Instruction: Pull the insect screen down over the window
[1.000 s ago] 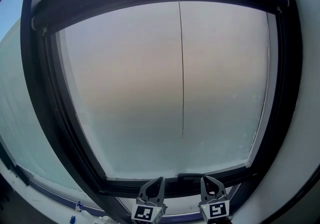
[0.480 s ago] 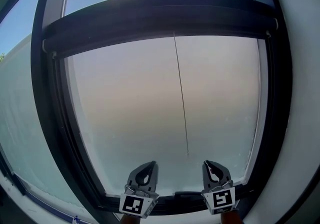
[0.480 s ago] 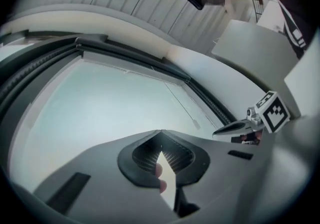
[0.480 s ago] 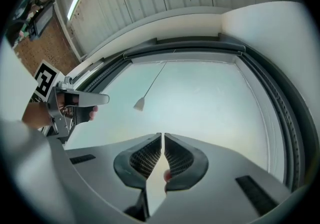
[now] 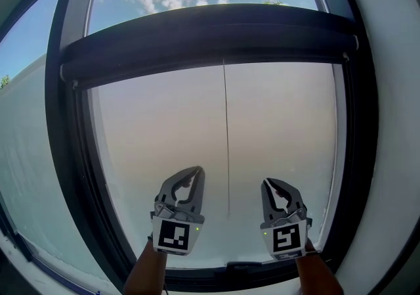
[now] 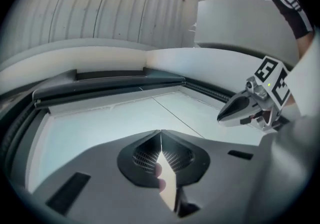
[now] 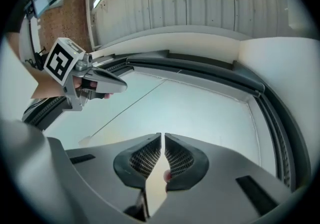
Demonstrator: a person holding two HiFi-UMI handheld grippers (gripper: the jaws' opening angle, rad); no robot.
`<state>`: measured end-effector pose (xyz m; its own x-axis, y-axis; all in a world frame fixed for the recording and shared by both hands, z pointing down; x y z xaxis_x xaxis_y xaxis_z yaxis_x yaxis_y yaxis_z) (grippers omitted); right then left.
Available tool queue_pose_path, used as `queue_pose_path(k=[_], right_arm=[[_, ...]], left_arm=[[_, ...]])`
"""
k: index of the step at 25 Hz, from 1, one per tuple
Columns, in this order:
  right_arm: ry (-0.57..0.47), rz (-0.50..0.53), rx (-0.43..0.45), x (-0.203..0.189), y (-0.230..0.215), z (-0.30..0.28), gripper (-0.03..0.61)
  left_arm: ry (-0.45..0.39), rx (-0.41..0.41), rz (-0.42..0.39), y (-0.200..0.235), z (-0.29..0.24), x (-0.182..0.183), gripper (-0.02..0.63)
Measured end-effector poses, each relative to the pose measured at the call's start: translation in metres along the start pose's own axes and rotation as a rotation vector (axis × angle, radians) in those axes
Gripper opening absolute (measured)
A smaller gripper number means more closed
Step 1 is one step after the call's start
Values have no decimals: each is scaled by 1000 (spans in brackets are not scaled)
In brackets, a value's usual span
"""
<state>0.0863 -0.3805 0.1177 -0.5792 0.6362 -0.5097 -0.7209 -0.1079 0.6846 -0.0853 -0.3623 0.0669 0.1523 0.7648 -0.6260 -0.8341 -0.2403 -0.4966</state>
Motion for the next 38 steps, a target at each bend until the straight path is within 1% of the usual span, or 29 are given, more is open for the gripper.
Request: queue_pose_path(k=[3, 6, 7, 11, 15, 20, 23, 25, 28, 30, 33, 38], right_arm=[[-24, 100, -12, 23, -12, -16, 5], [-51, 216, -32, 45, -27, -36, 5], [-60, 251, -41, 52, -33, -43, 5], [-87, 390, -81, 79, -59, -67, 5], [-86, 482, -90, 94, -81, -88, 8], [-41, 624, -89, 104, -100, -104, 72], [-36, 672, -101, 114, -111, -114, 92], [-29, 723, -104, 122, -116, -120, 118], [-37, 811, -93, 131, -118, -129, 161], [-30, 855, -85, 134, -120, -138, 189], [-3, 922, -99, 139, -126, -147, 209], [14, 941, -107, 151, -130, -157, 241]], left_arm=[[24, -41, -76, 14, -21, 20, 3], [61, -41, -213, 29, -41, 39, 3], [68, -38, -244, 34, -47, 47, 3], [118, -32, -335, 50, -67, 65, 3], [178, -8, -415, 63, -86, 78, 5], [262, 38, -576, 73, -102, 89, 107], [295, 76, -662, 83, -108, 99, 138], [325, 101, -709, 87, -113, 107, 176], [384, 125, -805, 90, -122, 111, 225], [440, 140, -857, 95, -127, 110, 259], [511, 177, -908, 102, -134, 110, 285], [540, 215, -937, 99, -147, 115, 293]])
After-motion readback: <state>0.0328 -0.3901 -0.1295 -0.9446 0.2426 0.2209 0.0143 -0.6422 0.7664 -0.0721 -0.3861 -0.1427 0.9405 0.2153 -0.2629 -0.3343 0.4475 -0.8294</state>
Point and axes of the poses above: the fingertips, and each gripper's own axes: z backward along the fingers, y to its left, x out of its top, the point moved 4 cm from there along z, backward along the fingers, and after that the axes turned 12 degrees about z, right-handed, at the moved point
